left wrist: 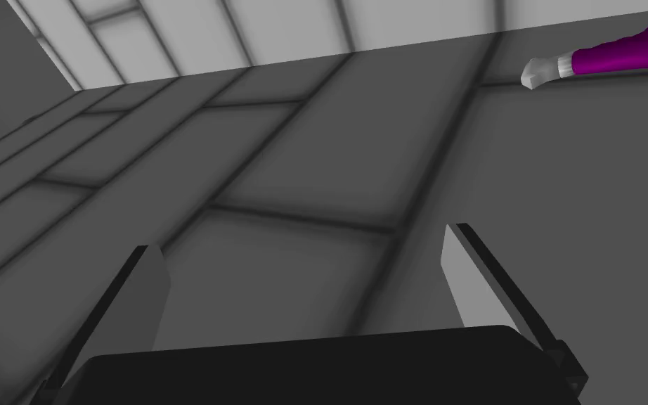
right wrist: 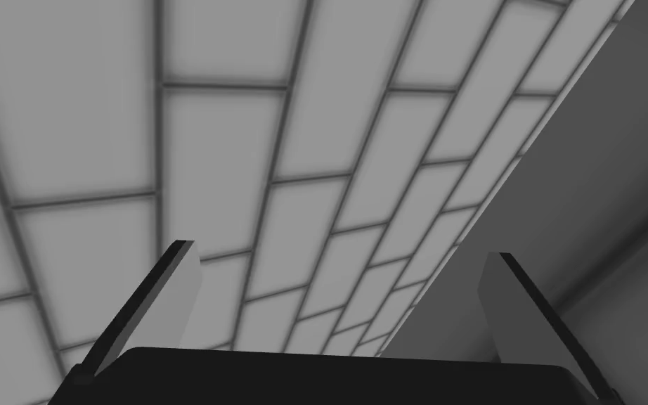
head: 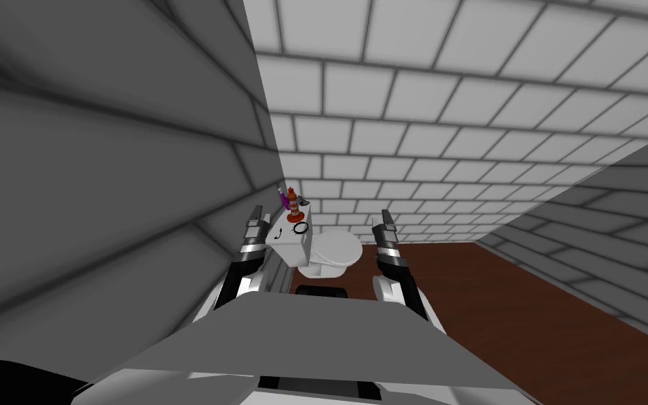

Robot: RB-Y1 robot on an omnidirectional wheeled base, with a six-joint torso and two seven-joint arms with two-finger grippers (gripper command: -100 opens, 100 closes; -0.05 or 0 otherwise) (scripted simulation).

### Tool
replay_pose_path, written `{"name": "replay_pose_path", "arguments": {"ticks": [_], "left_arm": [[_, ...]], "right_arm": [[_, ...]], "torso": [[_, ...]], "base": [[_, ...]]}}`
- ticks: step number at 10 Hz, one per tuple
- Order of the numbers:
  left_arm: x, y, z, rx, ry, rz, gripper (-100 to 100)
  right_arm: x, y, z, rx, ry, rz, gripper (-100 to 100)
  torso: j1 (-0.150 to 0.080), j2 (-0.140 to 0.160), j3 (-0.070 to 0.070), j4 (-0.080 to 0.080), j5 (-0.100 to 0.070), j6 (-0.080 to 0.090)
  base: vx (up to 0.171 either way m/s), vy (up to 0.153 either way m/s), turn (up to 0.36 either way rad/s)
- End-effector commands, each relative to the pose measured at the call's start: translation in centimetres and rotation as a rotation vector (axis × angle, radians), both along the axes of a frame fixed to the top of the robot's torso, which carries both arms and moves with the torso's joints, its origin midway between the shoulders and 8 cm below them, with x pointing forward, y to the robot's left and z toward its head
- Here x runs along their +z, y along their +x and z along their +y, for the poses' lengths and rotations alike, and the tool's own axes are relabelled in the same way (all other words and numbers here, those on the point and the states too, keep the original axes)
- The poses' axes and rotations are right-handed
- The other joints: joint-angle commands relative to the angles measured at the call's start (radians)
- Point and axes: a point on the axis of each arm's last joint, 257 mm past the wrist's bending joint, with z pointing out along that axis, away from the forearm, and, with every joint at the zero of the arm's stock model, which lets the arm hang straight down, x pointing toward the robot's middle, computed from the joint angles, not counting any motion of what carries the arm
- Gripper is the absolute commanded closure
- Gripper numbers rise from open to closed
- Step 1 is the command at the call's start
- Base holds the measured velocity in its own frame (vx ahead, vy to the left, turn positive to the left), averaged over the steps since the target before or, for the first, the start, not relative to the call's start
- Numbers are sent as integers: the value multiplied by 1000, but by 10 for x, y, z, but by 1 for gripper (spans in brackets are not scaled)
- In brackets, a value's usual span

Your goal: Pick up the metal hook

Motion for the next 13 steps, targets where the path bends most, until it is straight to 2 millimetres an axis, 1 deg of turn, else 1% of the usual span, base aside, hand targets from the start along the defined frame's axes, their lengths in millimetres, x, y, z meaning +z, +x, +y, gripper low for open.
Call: {"name": "replay_pose_path", "arguments": {"ticks": [1, 3, 5, 9, 10, 11, 13], "left_arm": [[-7, 0, 2, -5, 45, 31, -100], [-23, -2, 9, 0, 110, 91, -100], [-44, -7, 23, 24, 174, 168, -100], [-91, -26, 65, 102, 291, 347, -100], [-91, -26, 65, 102, 291, 347, -100], [-114, -41, 88, 147, 346, 439, -100], [-134, -58, 112, 191, 398, 527, -100]], "right_arm": [[0, 0, 0, 0, 0, 0, 0], [0, 0, 0, 0, 0, 0, 0], [0, 0, 0, 0, 0, 0, 0], [0, 0, 0, 0, 0, 0, 0], [0, 0, 0, 0, 0, 0, 0], [0, 0, 0, 0, 0, 0, 0], [0, 0, 0, 0, 0, 0, 0]], "torso": [[0, 0, 0, 0, 0, 0], [-1, 0, 0, 0, 0, 0], [-2, -1, 0, 0, 0, 0], [-4, -1, -1, 0, -1, 0], [-4, -1, -1, 0, -1, 0], [-3, -1, 0, 0, -1, 0], [-4, -1, 0, 0, -1, 0]], "base": [[5, -12, -35], [15, -27, -59], [17, -37, -74], [26, -56, -97], [12, -41, -19], [10, -64, -148], [23, -68, -124]]}}
